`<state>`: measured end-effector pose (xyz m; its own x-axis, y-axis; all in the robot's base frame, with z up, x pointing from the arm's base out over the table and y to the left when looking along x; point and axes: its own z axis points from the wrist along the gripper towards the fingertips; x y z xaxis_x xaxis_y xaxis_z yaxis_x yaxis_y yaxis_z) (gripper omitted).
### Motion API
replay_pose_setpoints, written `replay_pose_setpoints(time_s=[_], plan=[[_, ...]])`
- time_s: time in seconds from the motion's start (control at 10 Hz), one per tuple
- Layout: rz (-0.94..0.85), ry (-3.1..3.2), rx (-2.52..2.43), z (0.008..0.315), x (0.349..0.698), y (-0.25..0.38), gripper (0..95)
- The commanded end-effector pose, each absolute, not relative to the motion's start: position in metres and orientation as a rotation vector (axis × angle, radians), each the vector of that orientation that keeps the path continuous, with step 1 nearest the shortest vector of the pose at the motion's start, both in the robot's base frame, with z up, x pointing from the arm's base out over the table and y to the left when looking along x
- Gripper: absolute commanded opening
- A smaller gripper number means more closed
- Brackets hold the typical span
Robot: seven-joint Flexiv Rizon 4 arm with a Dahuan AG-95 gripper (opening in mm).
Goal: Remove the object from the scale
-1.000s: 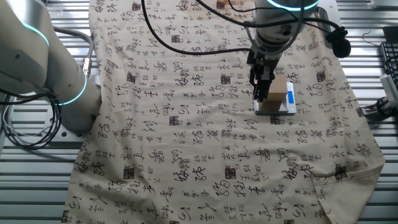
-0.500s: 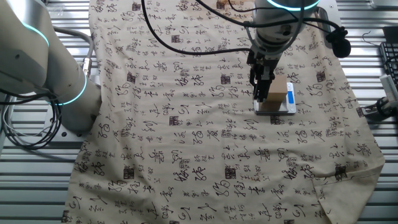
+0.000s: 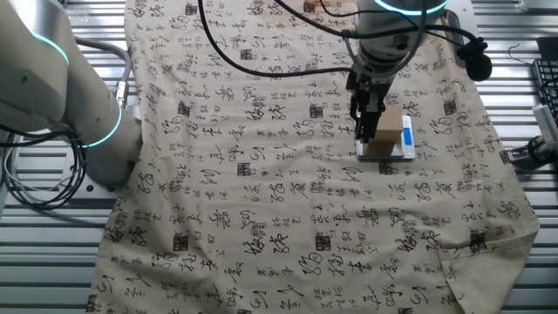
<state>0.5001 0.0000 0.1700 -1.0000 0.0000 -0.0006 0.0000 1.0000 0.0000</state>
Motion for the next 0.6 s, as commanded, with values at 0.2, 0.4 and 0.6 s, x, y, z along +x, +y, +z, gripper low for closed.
replay_pose_setpoints(time_s=[0.2,0.4,0.6], plan=[[0.022,3.091,-0.053,0.1701,0.5,0.0,0.0],[0.019,3.091,-0.049,0.1702,0.5,0.0001,0.0],[0.011,3.092,-0.051,0.1702,0.5001,0.0001,0.0]])
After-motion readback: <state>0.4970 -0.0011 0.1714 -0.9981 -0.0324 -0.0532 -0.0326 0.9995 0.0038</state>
